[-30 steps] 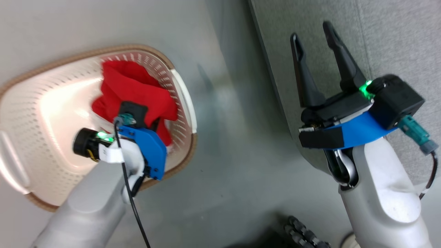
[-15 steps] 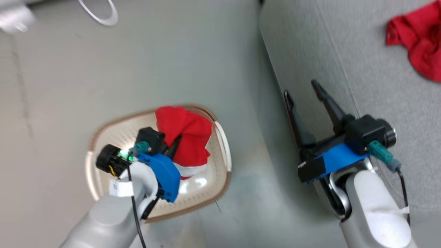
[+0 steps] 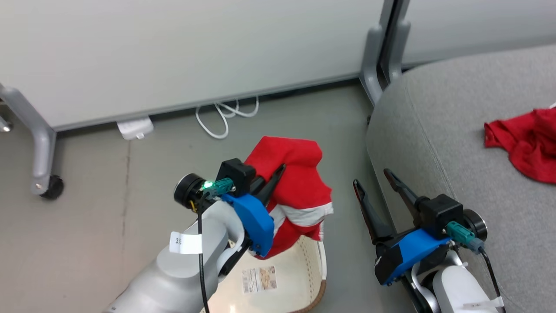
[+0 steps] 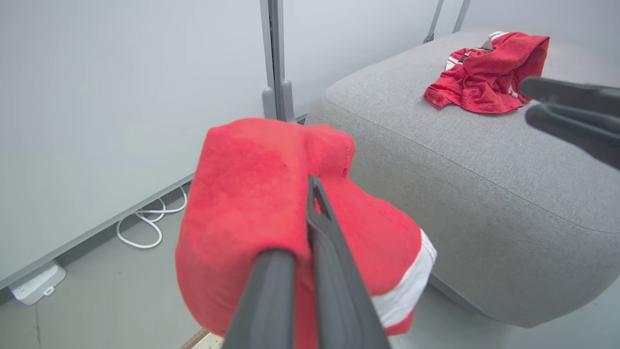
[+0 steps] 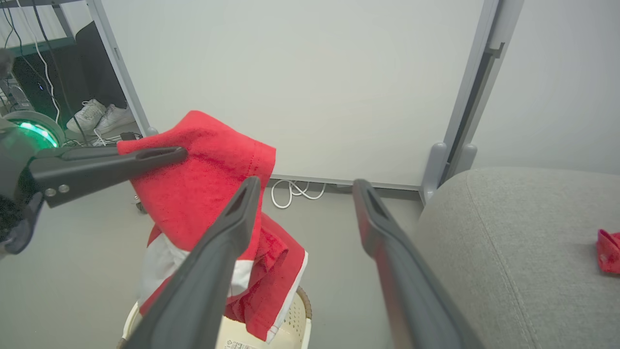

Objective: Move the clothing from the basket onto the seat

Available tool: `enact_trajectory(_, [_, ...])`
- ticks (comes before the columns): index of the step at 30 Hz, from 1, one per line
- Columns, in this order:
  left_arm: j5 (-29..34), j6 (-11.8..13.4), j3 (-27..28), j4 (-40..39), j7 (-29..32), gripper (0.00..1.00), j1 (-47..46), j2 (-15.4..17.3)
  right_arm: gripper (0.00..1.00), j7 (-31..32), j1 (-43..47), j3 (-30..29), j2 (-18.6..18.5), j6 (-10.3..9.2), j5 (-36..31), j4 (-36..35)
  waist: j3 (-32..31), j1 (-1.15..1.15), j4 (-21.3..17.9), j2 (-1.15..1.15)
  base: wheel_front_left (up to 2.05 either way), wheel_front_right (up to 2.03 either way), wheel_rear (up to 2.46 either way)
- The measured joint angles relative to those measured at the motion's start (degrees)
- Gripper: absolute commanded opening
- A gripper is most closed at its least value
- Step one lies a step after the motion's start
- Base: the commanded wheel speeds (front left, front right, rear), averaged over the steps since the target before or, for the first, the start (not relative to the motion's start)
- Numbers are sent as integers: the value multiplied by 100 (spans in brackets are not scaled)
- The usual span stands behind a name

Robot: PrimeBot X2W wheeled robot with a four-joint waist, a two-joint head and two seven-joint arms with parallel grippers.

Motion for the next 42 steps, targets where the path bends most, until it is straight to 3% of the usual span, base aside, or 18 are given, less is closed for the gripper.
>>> enact_trajectory(13, [-552,0,-493,-59,-98,0,-671,-289,100,361,465,86,1,0,37,-243,-863,0,347,-1,0,0,0])
enact_trajectory(33, [-1152,-1,-1131,49,-125,0,-1120,-425,100,432,498,252,0,0,101,-319,-927,2,203,-1,0,0,0])
enact_trajectory(42, [-1237,-1,-1262,48,-151,0,-1203,-437,100,452,65,376,1,0,69,51,-868,2,192,-1,0,0,0])
